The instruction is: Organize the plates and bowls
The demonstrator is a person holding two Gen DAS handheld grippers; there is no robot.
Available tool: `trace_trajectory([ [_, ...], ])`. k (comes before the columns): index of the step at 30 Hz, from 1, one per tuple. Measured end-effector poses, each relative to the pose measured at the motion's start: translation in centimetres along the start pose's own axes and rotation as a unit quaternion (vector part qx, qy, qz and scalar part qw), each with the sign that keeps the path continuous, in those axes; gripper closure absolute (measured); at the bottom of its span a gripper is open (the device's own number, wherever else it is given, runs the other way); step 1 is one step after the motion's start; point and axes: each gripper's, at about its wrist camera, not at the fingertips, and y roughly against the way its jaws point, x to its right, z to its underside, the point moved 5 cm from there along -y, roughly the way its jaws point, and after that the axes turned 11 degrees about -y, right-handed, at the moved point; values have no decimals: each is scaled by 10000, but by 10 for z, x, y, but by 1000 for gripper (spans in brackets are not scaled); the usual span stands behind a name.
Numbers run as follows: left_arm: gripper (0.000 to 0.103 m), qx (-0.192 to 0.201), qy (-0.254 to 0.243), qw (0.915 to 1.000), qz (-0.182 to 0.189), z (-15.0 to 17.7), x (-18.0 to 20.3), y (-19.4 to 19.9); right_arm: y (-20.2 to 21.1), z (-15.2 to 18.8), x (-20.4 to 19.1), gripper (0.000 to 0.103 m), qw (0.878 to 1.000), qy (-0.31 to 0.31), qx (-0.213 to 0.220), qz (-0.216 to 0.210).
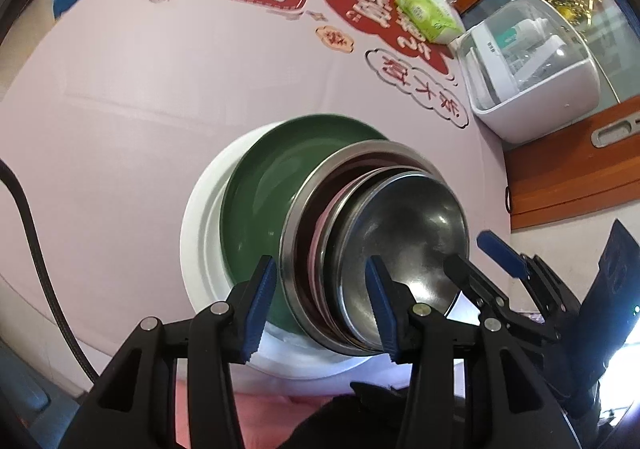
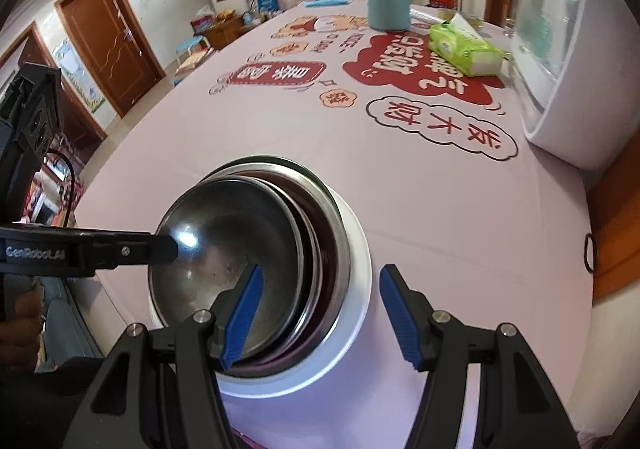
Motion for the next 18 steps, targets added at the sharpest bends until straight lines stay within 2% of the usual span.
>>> trace_trajectory([
  [3,59,215,-122,9997,-5,1,4,4,10,9,3,42,9995,-171,248,-3],
  [7,57,488,-369,9981,-110,7,11,10,19,22,8,36,9981,-435,445,-41],
  [10,57,588,-591,9962,-241,11,15,16,20,28,11,31,9965,-682,477,-24],
  [18,54,765,-923,9915,-502,9,24,33,29,43,13,27,9913,-1218,498,-14],
])
